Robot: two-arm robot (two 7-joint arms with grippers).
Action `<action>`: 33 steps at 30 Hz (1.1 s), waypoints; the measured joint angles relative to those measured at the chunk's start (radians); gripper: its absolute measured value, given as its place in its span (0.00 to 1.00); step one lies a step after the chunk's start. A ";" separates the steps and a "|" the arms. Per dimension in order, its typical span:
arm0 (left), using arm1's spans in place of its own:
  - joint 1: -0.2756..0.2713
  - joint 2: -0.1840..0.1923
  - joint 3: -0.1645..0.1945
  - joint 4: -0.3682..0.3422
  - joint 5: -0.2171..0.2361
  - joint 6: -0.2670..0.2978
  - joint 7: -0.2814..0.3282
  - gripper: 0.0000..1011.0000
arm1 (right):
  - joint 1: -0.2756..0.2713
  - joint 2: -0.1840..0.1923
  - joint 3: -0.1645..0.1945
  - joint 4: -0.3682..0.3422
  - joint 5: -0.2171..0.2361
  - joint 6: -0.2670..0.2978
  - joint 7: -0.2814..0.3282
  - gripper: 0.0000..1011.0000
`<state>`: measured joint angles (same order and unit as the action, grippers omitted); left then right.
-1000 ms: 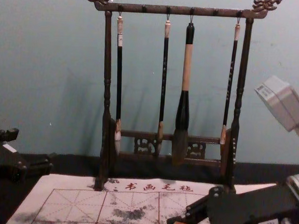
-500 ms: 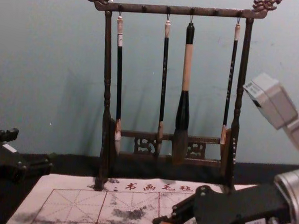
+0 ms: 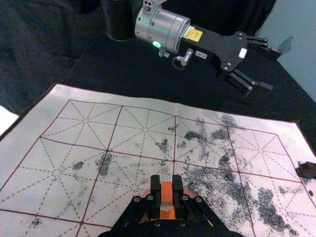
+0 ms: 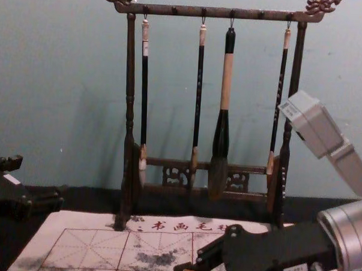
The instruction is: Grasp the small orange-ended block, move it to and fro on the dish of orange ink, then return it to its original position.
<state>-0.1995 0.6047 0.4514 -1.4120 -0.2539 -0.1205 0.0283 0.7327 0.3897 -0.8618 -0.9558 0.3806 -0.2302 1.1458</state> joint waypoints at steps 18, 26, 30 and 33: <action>0.000 0.000 0.000 0.000 0.000 0.000 0.000 0.99 | 0.019 -0.021 -0.008 0.037 -0.019 -0.020 -0.001 0.15; 0.000 0.000 0.000 0.000 0.000 0.000 0.000 0.99 | 0.033 -0.036 -0.007 0.069 -0.031 -0.030 -0.005 0.15; 0.000 0.000 0.000 0.000 0.000 0.000 0.000 0.99 | 0.035 -0.039 -0.003 0.077 -0.036 -0.032 -0.010 0.15; 0.000 0.000 0.000 0.000 0.000 0.000 0.000 0.99 | 0.036 -0.040 -0.001 0.080 -0.039 -0.032 -0.014 0.15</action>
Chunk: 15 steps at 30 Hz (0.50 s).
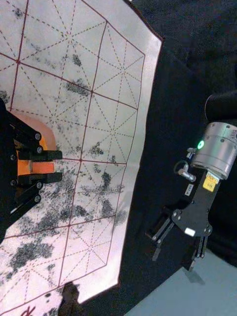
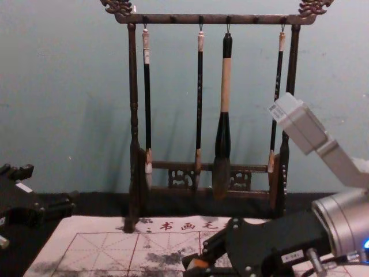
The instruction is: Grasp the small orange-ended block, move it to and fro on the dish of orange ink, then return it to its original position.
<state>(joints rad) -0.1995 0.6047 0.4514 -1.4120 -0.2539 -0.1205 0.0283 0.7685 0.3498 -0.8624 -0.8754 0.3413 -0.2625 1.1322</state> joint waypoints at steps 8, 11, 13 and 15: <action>0.000 0.000 0.000 0.000 0.000 0.000 0.000 0.99 | -0.001 0.002 0.011 0.002 -0.006 0.000 -0.009 0.15; 0.000 0.000 0.000 0.000 0.000 0.000 0.000 0.99 | -0.002 0.005 0.015 0.000 -0.007 0.000 -0.013 0.15; 0.000 0.000 0.000 0.000 0.000 0.000 0.000 0.99 | -0.003 0.006 0.017 -0.003 -0.007 0.000 -0.013 0.15; 0.000 0.000 0.000 0.000 0.000 0.000 0.000 0.99 | -0.003 0.008 0.018 -0.004 -0.007 0.000 -0.014 0.15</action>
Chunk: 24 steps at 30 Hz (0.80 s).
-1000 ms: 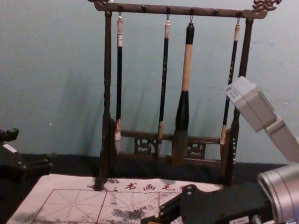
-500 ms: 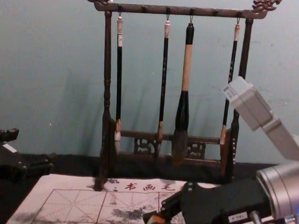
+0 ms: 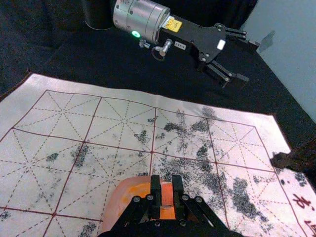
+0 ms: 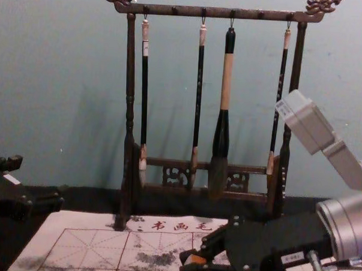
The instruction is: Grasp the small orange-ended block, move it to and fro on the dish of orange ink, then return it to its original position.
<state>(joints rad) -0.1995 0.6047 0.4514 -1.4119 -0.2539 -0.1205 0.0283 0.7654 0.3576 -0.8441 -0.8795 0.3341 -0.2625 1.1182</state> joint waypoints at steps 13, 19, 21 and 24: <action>0.000 0.000 0.000 0.000 0.000 0.000 0.000 0.99 | -0.001 0.023 0.003 -0.020 -0.013 0.005 -0.002 0.15; 0.000 0.000 0.000 0.000 0.000 0.000 0.000 0.99 | -0.002 0.035 0.003 -0.036 -0.019 0.011 -0.007 0.15; 0.000 0.000 0.000 0.000 0.000 0.000 0.000 0.99 | -0.002 0.040 0.003 -0.041 -0.024 0.013 -0.008 0.15; 0.000 0.000 0.000 0.000 0.000 0.000 0.000 0.99 | -0.002 0.046 0.001 -0.047 -0.027 0.015 -0.008 0.15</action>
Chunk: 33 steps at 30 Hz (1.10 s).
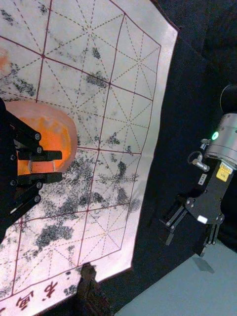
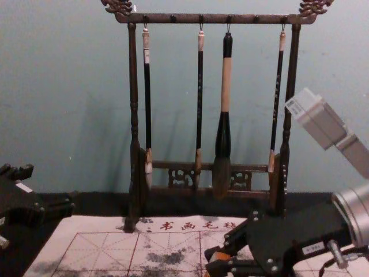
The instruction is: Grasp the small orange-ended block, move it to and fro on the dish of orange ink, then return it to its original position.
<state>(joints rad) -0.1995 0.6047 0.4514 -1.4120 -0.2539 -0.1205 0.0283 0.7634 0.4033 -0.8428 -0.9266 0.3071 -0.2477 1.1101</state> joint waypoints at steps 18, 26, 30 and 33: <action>0.000 0.000 0.000 0.000 0.000 0.000 0.000 0.99 | 0.000 0.031 -0.011 -0.045 -0.016 0.013 -0.004 0.15; 0.000 0.000 0.000 0.000 0.000 0.000 0.000 0.99 | 0.001 0.042 -0.018 -0.063 -0.019 0.015 0.003 0.15; 0.000 0.000 0.000 0.000 0.000 0.000 0.000 0.99 | -0.001 0.046 -0.021 -0.075 -0.018 0.016 0.008 0.15; 0.000 0.000 0.000 0.000 0.000 0.000 0.000 0.99 | -0.004 0.051 -0.023 -0.087 -0.016 0.017 0.009 0.15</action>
<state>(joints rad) -0.1996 0.6047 0.4514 -1.4120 -0.2539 -0.1205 0.0283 0.7592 0.4546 -0.8657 -1.0140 0.2908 -0.2310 1.1194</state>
